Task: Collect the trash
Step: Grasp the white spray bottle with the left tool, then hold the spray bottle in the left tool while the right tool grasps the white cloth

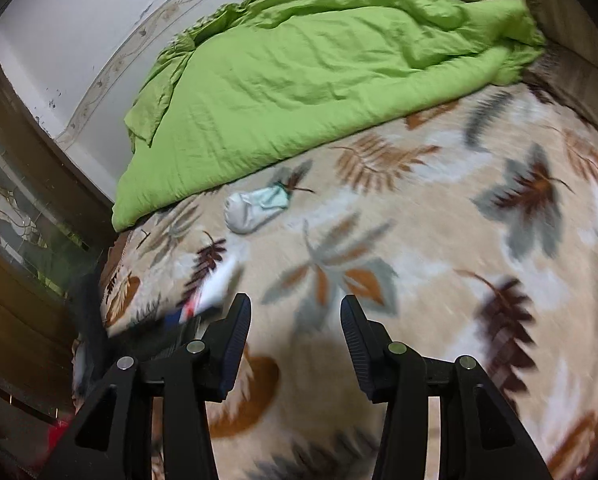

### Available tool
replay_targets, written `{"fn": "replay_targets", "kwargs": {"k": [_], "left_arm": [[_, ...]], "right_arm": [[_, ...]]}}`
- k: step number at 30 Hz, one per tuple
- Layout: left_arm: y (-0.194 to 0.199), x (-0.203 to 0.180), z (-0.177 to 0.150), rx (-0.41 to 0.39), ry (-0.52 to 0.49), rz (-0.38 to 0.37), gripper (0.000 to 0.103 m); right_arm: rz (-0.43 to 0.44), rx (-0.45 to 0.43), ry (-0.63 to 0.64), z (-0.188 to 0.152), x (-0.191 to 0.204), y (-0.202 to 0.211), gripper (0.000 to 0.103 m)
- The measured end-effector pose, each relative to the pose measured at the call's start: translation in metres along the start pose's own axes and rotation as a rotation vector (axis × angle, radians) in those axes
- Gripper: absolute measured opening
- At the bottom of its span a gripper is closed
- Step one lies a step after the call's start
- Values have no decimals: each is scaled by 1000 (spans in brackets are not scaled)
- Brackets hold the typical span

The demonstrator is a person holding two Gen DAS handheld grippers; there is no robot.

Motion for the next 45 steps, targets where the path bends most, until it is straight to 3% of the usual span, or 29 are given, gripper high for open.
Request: {"fn": "replay_targets", "kwargs": {"k": [7,11,14,18,20,21,22,23,24,30,35,41,45], "left_arm": [[18,31,-43,32,77,50,29],[9,49,-44,47,123,20,30],[4,56,-40,41,141,23,46],[-1,58,-39,43,141,10,46],[-2,56,-38,39,124,17,46],[-2,53,-39,33,105,32,45],[-2,52,-39,27,95,40,43],[-3,51,-39,24,86,42,32],[-3,50,-39,22,78,43,29],[1,50,-41,3,82,50,29],[27,37,-49,-49,62,42,29],[77,7,-70,-162,29,72,29],[93,-2,-83,-201,29,93,29]], "right_arm": [[-11,84,89,46,28,-96,55],[-17,122,126,63,45,-148,58],[-61,137,154,72,50,-186,59],[-113,173,149,83,44,-232,57],[-162,209,149,82,36,-248,21],[-164,212,138,81,33,-248,21],[-147,190,130,79,32,-242,19],[-136,174,135,77,34,-233,17],[-133,165,142,74,36,-225,16],[-47,59,191,40,56,-130,15],[-6,0,191,-19,58,-47,15],[-58,-71,219,-80,56,6,15],[-90,-85,231,-96,51,15,15]]}}
Point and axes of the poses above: each gripper's, at about its wrist camera, not at the fingertips, and y roughly against the way its jaws point, x to its left, z to its top, the point moved 3 cm from there along -y, roughly the way its jaws point, and after that the axes turned 15 degrees about z, right-handed, at the moved point
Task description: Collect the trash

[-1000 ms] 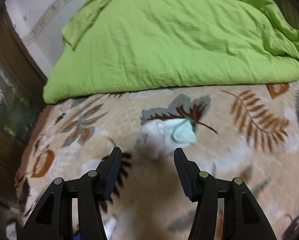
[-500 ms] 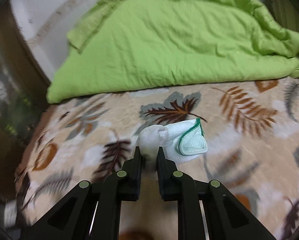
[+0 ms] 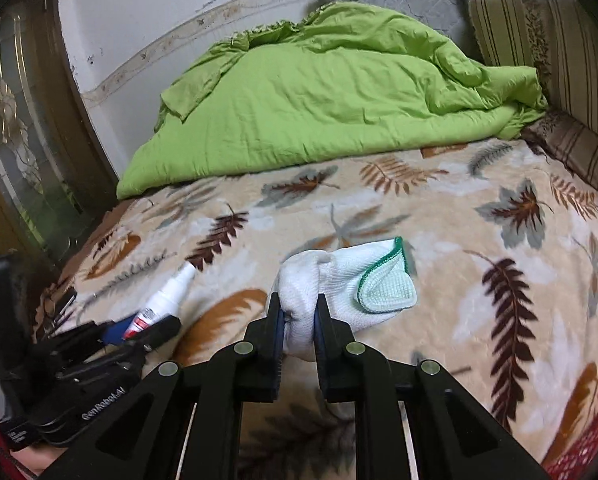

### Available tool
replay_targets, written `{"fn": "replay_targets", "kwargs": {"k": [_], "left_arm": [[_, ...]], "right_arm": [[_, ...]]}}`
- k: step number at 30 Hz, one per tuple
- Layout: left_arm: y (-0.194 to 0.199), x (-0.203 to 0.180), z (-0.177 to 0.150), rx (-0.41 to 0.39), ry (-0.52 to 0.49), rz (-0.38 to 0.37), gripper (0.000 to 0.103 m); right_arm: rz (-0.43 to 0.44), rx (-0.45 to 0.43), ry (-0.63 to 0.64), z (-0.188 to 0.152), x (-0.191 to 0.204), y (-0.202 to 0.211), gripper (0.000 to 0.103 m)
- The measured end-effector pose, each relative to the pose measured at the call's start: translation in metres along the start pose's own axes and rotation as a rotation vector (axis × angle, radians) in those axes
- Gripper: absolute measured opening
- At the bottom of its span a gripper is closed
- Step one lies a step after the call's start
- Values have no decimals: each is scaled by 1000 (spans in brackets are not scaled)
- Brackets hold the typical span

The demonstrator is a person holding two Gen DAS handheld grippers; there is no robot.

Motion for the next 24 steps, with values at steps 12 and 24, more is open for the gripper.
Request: {"fn": "replay_targets", "kwargs": {"k": [12,24], "left_arm": [[-9,-1,-2,-28,-23,81,29],[-10,-1,-1,-25,-27,50,29]], "right_arm": [[-32,-2,6,1,-8,-3,15],[-61,27,35,-3,-3,-10,15]]}}
Point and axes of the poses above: each gripper's, at about its wrist camera, not at the fingertips, and y roughly against the way its jaws point, x to its left, z to its top, the point moved 3 cm from there along -y, roughly the way its jaws point, and after that the axes turned 15 degrees about z, right-handed, at the moved point
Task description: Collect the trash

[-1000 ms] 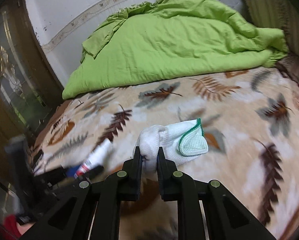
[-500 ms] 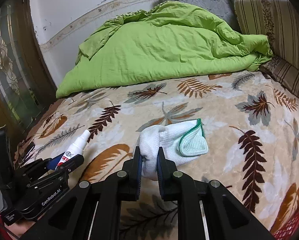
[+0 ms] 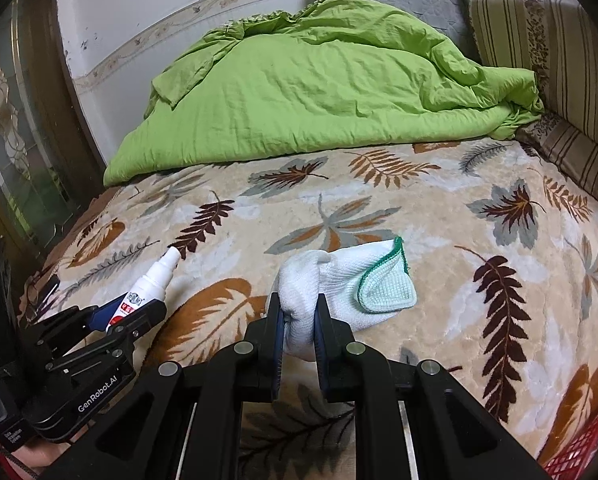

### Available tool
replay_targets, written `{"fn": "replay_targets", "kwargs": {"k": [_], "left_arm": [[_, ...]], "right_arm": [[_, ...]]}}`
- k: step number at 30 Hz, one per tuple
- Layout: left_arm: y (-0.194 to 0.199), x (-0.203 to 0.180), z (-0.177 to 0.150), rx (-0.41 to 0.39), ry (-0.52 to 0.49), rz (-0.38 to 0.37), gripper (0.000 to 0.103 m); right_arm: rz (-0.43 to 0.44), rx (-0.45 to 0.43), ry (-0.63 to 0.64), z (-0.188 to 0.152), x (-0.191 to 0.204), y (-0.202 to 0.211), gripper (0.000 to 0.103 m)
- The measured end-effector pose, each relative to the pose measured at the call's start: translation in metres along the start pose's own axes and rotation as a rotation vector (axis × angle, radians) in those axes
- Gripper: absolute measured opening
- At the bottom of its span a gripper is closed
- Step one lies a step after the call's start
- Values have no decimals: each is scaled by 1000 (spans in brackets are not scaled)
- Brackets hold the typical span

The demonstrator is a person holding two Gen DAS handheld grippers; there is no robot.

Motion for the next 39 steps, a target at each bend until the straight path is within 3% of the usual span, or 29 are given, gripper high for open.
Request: {"fn": "replay_targets", "kwargs": {"k": [39], "left_arm": [[-3,-7,-3,19,-8,-4,29]], "right_arm": [[19,-1,-5,0,-2,0,15]]}}
Point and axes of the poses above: each gripper's, at about its wrist camera, not at the fingertips, and y roughly against the way its jaws point, x to its left, z to its top, the point moved 3 cm from there along -y, roughly the way its jaws point, and after that the axes turned 15 degrees about z, right-handed, at the moved point
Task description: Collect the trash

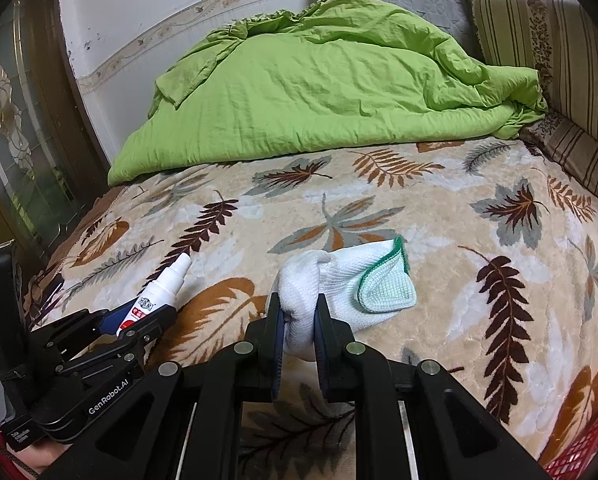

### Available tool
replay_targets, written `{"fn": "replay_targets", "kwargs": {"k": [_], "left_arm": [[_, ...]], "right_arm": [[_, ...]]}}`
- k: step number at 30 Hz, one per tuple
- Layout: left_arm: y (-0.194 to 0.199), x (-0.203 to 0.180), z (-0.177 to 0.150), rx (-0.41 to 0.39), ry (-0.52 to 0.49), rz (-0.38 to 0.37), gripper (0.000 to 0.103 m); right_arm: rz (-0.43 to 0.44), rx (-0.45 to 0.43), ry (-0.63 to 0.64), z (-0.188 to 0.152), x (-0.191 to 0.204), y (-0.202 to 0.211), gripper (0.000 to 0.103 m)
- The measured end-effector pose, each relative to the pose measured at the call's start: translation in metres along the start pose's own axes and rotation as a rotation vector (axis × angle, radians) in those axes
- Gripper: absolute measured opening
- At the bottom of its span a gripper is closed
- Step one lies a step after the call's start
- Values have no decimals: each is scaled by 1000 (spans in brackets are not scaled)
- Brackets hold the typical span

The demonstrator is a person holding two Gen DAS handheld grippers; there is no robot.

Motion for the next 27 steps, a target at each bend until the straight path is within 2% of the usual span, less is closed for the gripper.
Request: {"fn": "replay_targets", "kwargs": {"k": [27], "left_arm": [[-1,1,0,1,2,-3,29]], "right_arm": [[3,3,7,0,1,1,15]]}}
Point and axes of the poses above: each gripper's, at about its wrist camera, not at the fingertips, and y roughly against the way its jaws point, x to its left, z to its top, the point moved 3 cm from there along -y, roughly the way its jaws point, and after that the axes turned 15 degrees about z, right-handed, at the moved point
